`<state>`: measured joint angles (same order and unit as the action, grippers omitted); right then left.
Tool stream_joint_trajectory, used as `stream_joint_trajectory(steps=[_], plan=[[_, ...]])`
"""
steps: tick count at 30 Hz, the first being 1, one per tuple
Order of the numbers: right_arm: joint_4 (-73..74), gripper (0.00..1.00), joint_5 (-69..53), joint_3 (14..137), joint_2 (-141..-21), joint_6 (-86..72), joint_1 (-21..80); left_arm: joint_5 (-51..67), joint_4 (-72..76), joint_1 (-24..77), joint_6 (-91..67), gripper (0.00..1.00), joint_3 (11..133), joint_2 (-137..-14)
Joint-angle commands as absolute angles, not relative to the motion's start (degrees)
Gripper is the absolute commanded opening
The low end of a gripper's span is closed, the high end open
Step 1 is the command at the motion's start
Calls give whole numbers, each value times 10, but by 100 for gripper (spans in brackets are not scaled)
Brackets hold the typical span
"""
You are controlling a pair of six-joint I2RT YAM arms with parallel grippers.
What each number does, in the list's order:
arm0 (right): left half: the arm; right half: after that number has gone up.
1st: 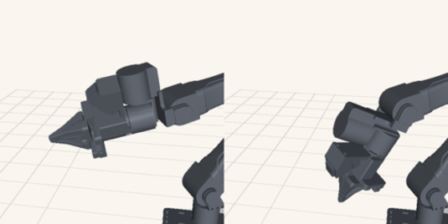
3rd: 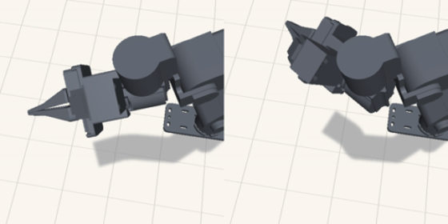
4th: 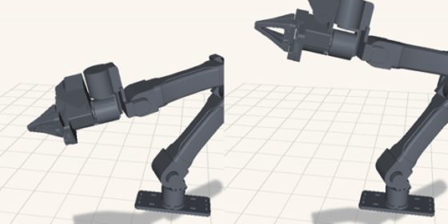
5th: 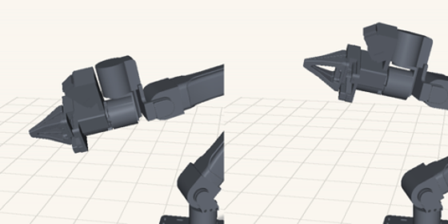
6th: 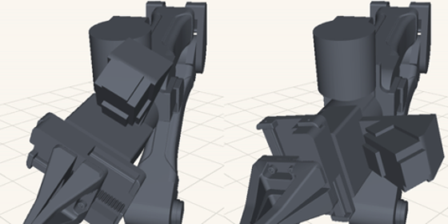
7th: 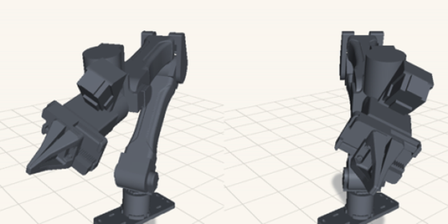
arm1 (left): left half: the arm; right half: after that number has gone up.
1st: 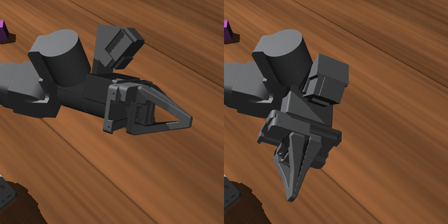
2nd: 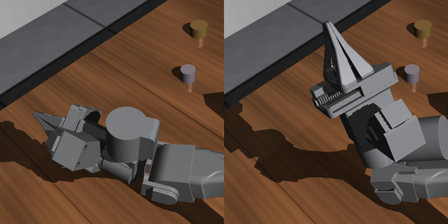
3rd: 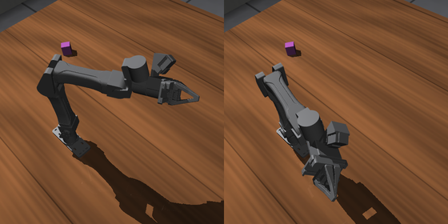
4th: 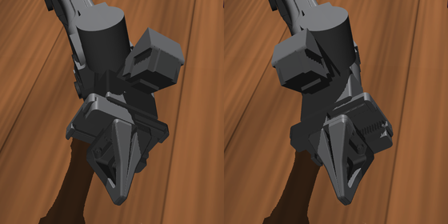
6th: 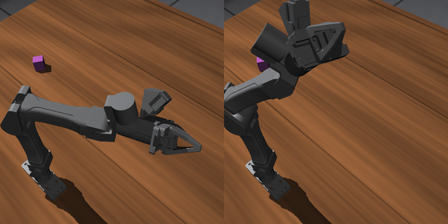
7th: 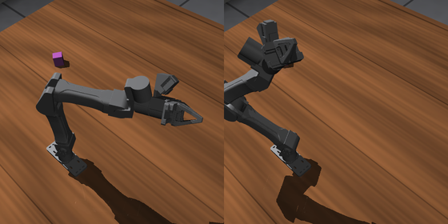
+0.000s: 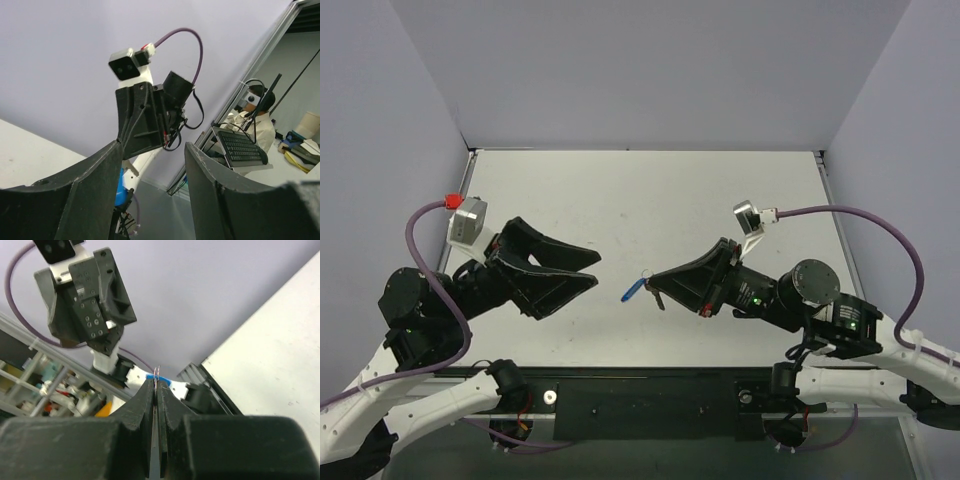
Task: Remove the keys from the keyring
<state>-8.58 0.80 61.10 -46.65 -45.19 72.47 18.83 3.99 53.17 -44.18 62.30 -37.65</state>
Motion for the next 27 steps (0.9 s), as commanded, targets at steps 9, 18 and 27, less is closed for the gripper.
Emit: stream_joint_trajectory(steps=[9, 18, 27], plan=[[258, 0, -123, 730, -483, -273, 729, 285, -124, 539, -419, 57, 663, -422], [267, 0, -264, 708, -513, -209, 632, 202, -247, 580, -381, 51, 672, -443], [223, 0, -319, 686, -589, -268, 435, -16, -368, 595, -388, 49, 696, -466]])
